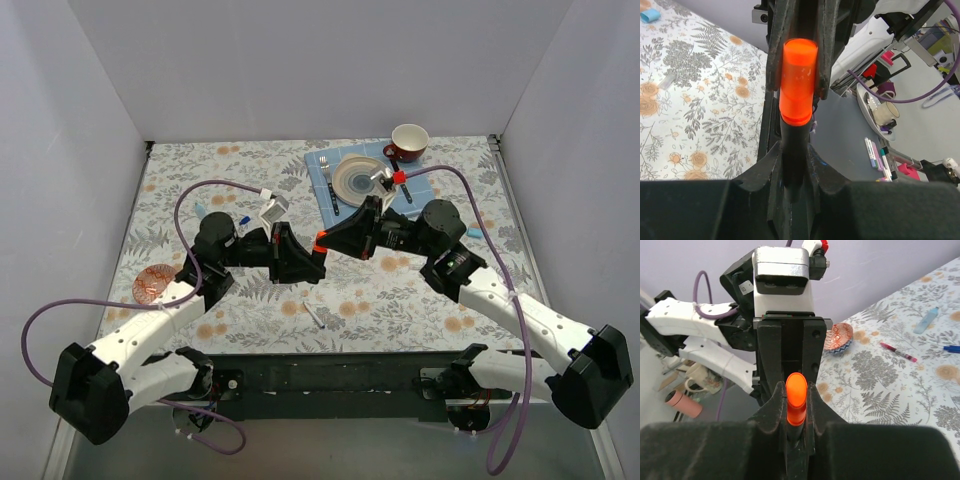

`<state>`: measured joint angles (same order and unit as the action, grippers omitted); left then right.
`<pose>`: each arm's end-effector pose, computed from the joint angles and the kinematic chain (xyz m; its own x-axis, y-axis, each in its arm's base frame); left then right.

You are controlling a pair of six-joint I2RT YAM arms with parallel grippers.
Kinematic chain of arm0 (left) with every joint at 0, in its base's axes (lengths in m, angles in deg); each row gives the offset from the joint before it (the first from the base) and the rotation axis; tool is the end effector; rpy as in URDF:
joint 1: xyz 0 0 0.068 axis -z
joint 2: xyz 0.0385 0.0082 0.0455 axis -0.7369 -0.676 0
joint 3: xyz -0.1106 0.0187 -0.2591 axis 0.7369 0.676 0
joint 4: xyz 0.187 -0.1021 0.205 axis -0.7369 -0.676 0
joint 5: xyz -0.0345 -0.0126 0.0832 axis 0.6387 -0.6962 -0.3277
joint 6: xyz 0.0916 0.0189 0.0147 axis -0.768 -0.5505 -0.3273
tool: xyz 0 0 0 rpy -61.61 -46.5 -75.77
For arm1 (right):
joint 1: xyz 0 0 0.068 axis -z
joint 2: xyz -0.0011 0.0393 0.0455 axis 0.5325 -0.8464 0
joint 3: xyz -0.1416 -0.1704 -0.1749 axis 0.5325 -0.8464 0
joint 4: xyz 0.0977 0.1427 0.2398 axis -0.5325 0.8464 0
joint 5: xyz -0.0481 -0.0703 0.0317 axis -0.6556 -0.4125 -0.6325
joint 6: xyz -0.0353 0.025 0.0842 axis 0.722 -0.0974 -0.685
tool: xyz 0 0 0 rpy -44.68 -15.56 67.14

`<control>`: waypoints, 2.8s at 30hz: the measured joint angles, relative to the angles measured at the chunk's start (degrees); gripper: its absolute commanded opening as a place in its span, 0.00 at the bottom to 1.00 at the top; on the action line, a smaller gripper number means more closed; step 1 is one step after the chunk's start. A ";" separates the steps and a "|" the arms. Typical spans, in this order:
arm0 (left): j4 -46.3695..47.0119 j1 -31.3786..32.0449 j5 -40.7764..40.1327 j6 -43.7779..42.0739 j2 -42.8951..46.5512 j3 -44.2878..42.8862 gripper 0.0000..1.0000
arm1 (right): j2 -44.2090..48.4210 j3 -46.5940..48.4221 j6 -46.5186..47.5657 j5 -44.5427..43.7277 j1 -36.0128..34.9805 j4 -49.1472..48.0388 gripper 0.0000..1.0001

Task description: Insert the pens into the pen caps

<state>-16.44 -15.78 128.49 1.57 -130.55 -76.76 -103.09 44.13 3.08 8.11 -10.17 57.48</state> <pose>0.2028 -0.2113 0.3089 -0.9481 0.0055 -0.3180 0.3180 -0.0080 -0.9481 0.2059 0.2555 0.3777 -0.4299 0.2450 -0.8690 -0.8830 0.0864 0.4613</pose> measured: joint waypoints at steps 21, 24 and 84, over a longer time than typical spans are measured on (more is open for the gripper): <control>-8.63 -4.52 4.96 -6.60 -9.79 -4.61 0.00 | 1.95 -12.87 -0.74 -16.68 -1.99 -10.27 0.01; -7.98 -4.79 6.03 -6.36 -10.47 -4.61 0.00 | 2.16 -14.93 -1.95 -18.21 -2.56 -13.55 0.01; -12.24 -12.24 12.70 -8.44 -17.27 -9.01 0.00 | -8.17 -13.00 -3.54 -30.18 -8.15 -19.52 0.08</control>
<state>-28.68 -28.02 141.19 -6.87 -147.81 -85.77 -111.27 31.13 -0.46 -22.08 -18.33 37.96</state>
